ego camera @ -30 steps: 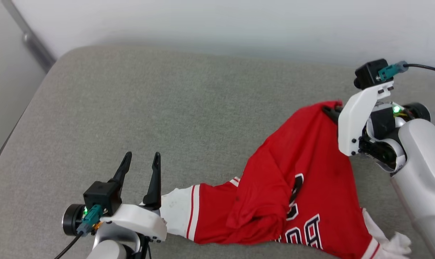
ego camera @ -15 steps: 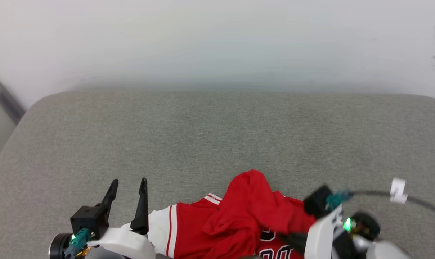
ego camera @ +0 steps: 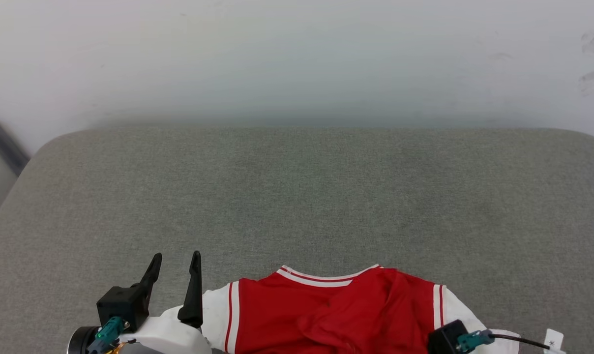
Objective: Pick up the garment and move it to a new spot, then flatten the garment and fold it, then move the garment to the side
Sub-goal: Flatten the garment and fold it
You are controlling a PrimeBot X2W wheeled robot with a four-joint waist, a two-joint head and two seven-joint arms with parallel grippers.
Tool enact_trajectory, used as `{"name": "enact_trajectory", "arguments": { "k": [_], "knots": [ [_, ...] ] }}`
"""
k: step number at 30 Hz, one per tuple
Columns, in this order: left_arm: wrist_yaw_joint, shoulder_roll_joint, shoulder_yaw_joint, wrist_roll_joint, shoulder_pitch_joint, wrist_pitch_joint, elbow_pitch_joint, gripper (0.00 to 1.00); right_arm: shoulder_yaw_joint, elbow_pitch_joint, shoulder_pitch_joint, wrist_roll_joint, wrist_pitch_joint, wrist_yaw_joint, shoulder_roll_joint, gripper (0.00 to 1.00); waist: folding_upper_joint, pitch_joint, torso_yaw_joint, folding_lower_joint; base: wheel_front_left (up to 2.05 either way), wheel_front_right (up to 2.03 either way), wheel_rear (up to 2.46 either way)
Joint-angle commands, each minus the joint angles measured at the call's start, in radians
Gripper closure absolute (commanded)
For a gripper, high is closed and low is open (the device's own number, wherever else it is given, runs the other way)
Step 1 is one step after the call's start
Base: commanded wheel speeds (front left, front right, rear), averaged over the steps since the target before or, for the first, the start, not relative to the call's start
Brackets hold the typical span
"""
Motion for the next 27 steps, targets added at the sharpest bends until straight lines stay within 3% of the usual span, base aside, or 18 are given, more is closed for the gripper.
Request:
{"name": "enact_trajectory", "arguments": {
  "k": [1, 12, 20, 27],
  "knots": [
    [0.004, 0.001, 0.000, -0.004, 0.011, 0.001, 0.000, 0.00, -0.010, -0.011, 0.012, -0.013, -0.017, 0.000, 0.006, 0.00, -0.0001, -0.001, 0.002, 0.0002, 0.00, 0.00, 0.00],
    [0.017, 0.011, 0.011, -0.014, 0.027, -0.004, 0.002, 0.00, -0.252, -0.196, 0.064, -0.155, -0.238, -0.001, 0.100, 0.00, -0.0001, -0.016, -0.003, 0.0002, 0.00, 0.00, 0.00],
    [0.016, 0.031, 0.013, -0.018, 0.027, 0.014, -0.005, 0.00, -0.456, -0.191, 0.066, -0.263, -0.332, -0.001, 0.164, 0.00, -0.0001, -0.029, -0.006, 0.0002, 0.00, 0.00, 0.00],
    [-0.032, 0.077, -0.024, -0.018, -0.041, 0.121, -0.012, 0.00, -0.515, -0.198, 0.062, -0.301, -0.355, -0.001, 0.179, 0.00, -0.0001, -0.029, -0.022, 0.0002, 0.00, 0.00, 0.00]
  ]
}}
